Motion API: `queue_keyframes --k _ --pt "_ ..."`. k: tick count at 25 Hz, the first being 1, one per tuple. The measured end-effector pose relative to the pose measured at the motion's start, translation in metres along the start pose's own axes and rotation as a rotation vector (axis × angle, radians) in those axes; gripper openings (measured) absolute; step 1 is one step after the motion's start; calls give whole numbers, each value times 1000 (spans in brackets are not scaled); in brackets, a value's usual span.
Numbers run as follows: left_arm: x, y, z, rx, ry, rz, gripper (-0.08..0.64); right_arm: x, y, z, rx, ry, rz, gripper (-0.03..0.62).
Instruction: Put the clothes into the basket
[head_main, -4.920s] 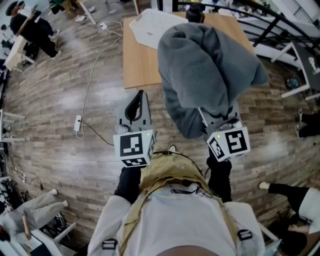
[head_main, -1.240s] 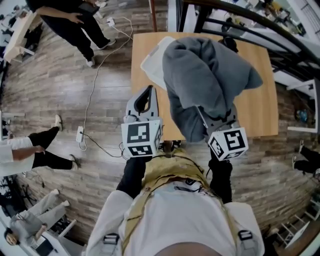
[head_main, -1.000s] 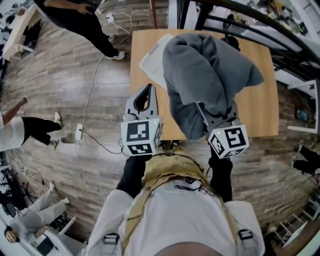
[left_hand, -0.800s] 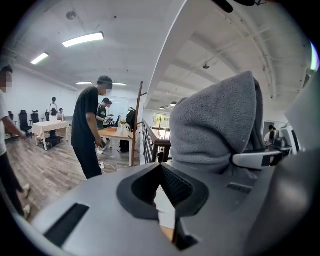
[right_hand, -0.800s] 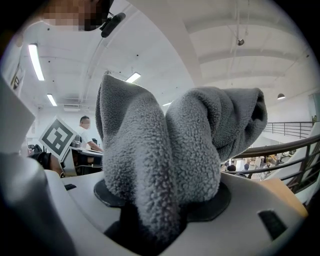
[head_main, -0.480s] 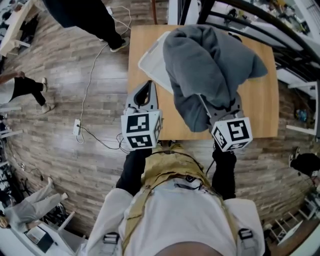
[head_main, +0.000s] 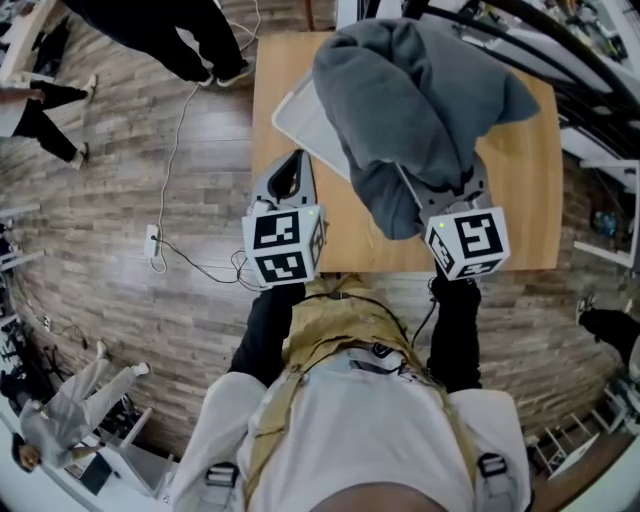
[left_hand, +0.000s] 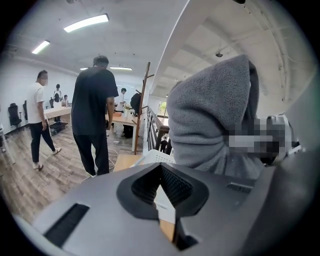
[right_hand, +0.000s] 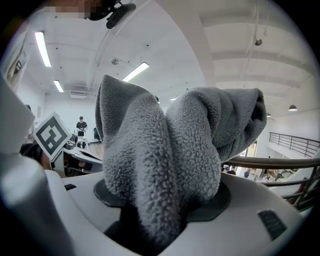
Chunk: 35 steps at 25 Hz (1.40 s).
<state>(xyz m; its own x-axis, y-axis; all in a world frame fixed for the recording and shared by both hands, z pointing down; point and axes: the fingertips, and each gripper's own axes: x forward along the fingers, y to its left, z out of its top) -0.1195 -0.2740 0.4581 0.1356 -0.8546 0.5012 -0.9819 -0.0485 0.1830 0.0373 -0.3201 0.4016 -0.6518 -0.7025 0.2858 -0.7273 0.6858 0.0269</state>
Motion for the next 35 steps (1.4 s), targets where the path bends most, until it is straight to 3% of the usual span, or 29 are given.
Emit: queue_keyframes --k 13,22,35 --pt "22 8 -28 -10 81 40 0 48 -17 -42 -87 81 35 313" --pt "29 23 -44 -30 123 66 -2 95 -4 -93 -161 207 110 313" --pt "32 40 -69 -51 192 98 -2 131 8 -178 -156 425 193 313"
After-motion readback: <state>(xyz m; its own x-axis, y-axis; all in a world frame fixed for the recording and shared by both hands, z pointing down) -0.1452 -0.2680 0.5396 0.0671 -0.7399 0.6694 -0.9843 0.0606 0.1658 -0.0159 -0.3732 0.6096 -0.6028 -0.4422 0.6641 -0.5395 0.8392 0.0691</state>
